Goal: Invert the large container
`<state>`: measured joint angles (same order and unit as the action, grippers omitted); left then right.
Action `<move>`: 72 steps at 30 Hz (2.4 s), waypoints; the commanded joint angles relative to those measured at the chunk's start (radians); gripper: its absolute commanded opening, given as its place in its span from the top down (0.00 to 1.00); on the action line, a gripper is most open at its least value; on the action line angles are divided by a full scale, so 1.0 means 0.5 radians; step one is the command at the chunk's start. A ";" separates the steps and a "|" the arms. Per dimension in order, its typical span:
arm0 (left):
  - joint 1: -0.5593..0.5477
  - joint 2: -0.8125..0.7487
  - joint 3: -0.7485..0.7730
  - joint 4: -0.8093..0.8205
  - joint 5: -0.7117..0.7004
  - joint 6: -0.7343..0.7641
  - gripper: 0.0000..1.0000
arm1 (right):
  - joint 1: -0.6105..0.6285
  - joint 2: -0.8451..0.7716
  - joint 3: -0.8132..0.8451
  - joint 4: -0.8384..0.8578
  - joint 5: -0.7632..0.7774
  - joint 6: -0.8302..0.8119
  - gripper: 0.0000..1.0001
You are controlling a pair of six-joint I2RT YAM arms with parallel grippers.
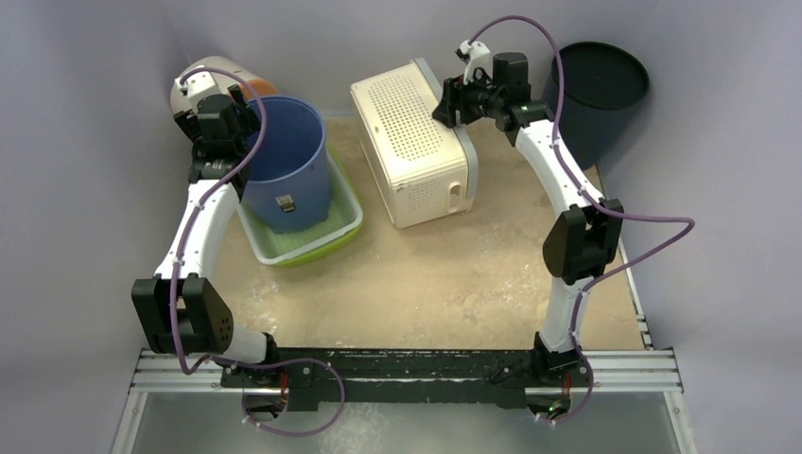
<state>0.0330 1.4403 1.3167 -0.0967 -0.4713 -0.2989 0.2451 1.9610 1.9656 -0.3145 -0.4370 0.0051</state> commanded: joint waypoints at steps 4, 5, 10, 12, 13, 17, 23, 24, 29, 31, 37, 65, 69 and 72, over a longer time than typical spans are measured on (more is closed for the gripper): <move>0.011 0.040 0.055 0.025 0.014 0.009 0.18 | 0.004 0.005 -0.046 0.017 0.320 0.044 0.47; 0.011 0.043 0.053 0.025 0.015 0.010 0.18 | -0.001 -0.010 -0.093 0.048 0.335 0.068 0.52; 0.012 0.038 0.051 0.007 0.004 0.019 0.18 | -0.094 -0.035 -0.303 0.187 0.188 0.196 0.82; 0.011 0.031 0.053 0.001 -0.002 0.029 0.18 | -0.168 -0.038 -0.386 0.250 0.074 0.266 0.86; 0.012 0.030 0.053 -0.002 -0.007 0.034 0.18 | -0.206 -0.041 -0.433 0.287 0.021 0.304 0.87; 0.014 0.018 0.048 -0.009 -0.015 0.043 0.18 | -0.334 -0.044 -0.639 0.448 -0.147 0.430 0.88; 0.020 0.009 0.035 -0.012 -0.015 0.048 0.18 | -0.416 0.050 -0.738 0.507 -0.198 0.463 0.88; 0.020 0.009 0.036 -0.012 -0.017 0.049 0.18 | -0.417 0.067 -0.742 0.508 -0.199 0.457 0.88; 0.023 0.006 0.031 -0.015 -0.015 0.054 0.18 | -0.425 0.132 -0.811 0.522 -0.197 0.434 0.90; 0.023 0.005 0.027 -0.015 -0.019 0.055 0.18 | -0.428 0.150 -0.864 0.508 -0.160 0.397 0.91; 0.023 0.022 0.008 -0.006 -0.006 0.047 0.18 | -0.453 0.234 -0.924 0.479 0.035 0.369 0.91; 0.032 0.094 -0.008 0.037 0.013 0.020 0.18 | -0.460 0.321 -0.966 0.452 0.263 0.315 0.95; 0.034 0.094 -0.006 0.037 0.011 0.022 0.18 | -0.457 0.266 -0.967 0.453 0.305 0.314 0.95; 0.035 0.095 -0.005 0.038 0.029 0.021 0.18 | -0.457 0.194 -0.929 0.413 0.336 0.296 0.94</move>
<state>0.0444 1.4670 1.3163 -0.0593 -0.4801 -0.2768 0.0116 2.1345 1.4784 -0.0650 -0.3145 0.1848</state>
